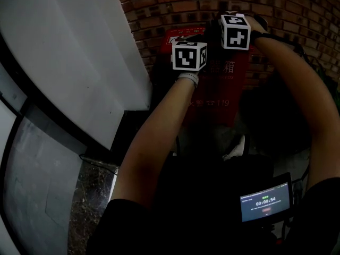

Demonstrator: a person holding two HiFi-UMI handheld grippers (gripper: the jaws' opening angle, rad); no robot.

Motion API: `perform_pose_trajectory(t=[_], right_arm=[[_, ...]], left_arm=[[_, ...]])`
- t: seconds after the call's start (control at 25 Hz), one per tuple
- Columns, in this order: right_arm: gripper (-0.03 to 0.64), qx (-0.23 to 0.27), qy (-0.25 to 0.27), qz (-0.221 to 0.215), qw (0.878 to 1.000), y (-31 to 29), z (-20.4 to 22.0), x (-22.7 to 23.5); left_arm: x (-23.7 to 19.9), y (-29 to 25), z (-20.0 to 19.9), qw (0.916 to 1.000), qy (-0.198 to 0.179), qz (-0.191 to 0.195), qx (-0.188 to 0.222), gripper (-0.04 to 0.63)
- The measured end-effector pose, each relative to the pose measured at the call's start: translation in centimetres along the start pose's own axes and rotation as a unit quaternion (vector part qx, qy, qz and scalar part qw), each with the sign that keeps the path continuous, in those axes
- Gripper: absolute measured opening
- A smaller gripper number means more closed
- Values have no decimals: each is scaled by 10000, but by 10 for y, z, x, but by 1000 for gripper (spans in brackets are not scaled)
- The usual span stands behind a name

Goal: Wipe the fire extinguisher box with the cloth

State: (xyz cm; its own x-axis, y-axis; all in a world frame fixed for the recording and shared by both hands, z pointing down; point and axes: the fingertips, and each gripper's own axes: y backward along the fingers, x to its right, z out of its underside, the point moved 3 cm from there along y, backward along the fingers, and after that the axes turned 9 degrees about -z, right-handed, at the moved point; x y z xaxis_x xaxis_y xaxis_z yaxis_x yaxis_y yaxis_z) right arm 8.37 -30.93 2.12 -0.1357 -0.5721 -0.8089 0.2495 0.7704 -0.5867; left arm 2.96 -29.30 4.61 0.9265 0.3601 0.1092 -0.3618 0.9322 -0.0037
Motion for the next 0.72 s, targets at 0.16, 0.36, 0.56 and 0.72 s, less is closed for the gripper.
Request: perform_pose_trajectory(t=[0.16, 0.36, 0.56, 0.72], right_arm=[[32, -224, -209, 296, 9991, -6, 29, 11], [32, -267, -309, 266, 9988, -33, 43, 14], [32, -378, -216, 373, 9984, -58, 50, 27], [32, -392, -121, 445, 9982, -83, 44, 35]], left_arm=[[15, -10, 6, 9995, 241, 172, -110, 3], [19, -19, 18, 9998, 95, 27, -197, 3], [20, -24, 17, 9996, 231, -50, -123, 3], [14, -21, 19, 9989, 437, -80, -132, 3]])
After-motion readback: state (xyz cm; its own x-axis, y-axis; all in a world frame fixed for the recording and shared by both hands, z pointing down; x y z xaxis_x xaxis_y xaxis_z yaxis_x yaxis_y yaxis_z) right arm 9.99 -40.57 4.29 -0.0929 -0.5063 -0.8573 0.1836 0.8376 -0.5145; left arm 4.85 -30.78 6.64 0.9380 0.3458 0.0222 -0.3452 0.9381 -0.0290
